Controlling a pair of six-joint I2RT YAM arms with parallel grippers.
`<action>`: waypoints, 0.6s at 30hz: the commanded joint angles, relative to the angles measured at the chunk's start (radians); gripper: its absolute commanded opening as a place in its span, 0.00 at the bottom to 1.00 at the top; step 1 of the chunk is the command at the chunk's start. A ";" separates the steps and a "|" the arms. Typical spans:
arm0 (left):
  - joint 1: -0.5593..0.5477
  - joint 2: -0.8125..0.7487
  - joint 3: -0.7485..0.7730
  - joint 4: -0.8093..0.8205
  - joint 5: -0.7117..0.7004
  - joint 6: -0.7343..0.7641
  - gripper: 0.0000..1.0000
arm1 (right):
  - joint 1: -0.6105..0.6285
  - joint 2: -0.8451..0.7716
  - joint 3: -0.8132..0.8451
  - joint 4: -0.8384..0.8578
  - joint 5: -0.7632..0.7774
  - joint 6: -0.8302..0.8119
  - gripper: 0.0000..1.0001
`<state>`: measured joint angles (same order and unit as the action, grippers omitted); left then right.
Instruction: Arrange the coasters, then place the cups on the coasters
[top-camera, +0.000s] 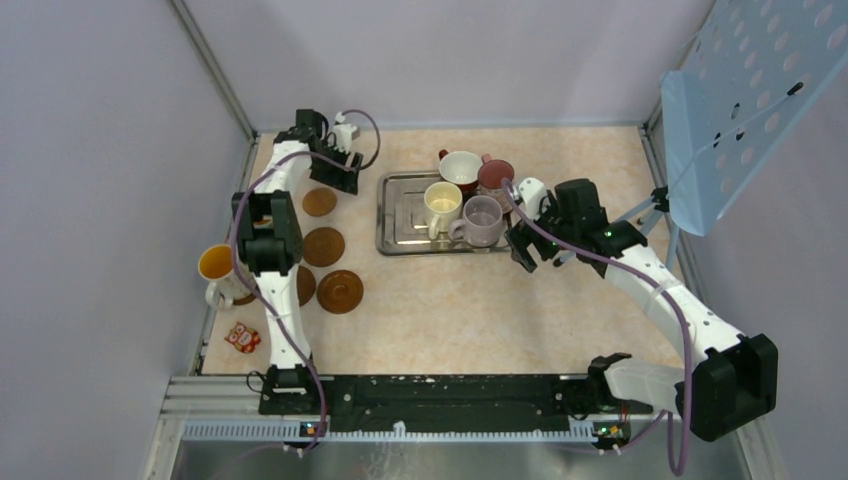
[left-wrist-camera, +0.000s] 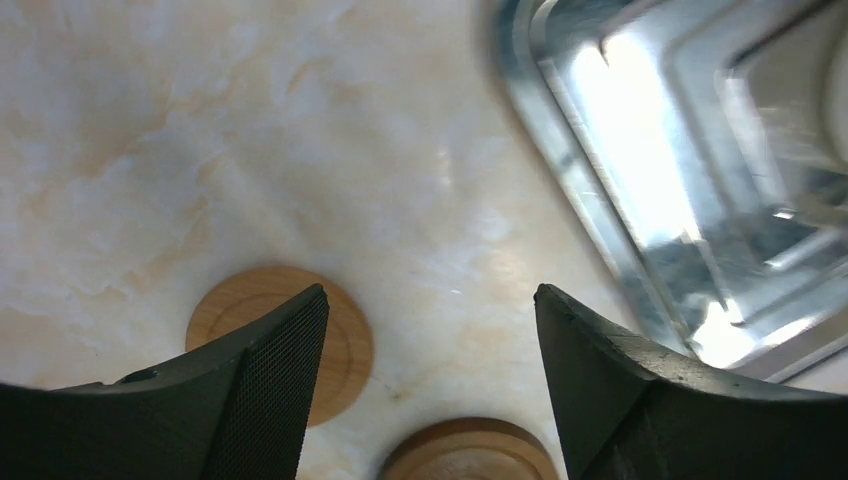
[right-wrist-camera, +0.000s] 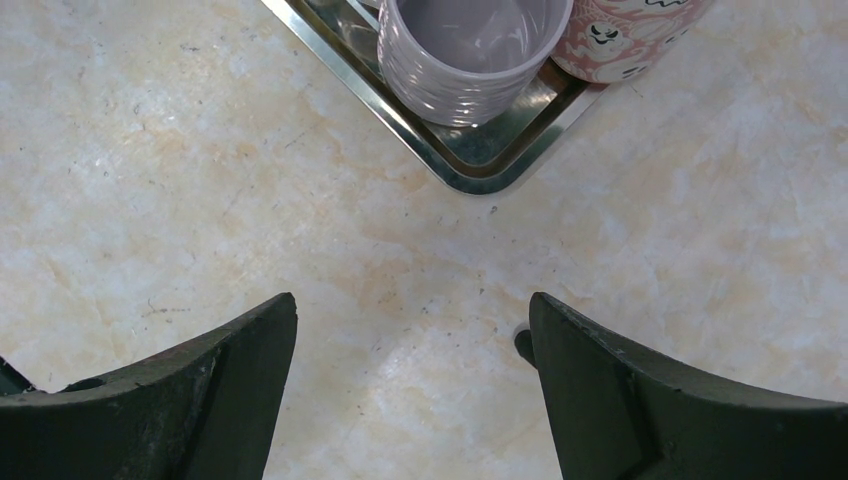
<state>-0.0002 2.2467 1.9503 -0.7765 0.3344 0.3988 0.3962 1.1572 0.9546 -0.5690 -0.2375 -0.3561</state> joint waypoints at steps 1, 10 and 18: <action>-0.098 -0.251 -0.078 0.007 0.096 0.054 0.82 | -0.002 0.005 0.056 0.034 0.003 0.001 0.85; -0.335 -0.323 -0.212 0.110 0.037 -0.012 0.81 | -0.001 0.002 0.045 0.069 0.038 0.067 0.85; -0.414 -0.156 0.057 -0.027 0.087 0.072 0.77 | -0.016 -0.004 0.066 0.048 0.062 0.067 0.85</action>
<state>-0.3965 2.0762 1.9339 -0.7319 0.3893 0.4232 0.3958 1.1603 0.9638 -0.5385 -0.1951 -0.3008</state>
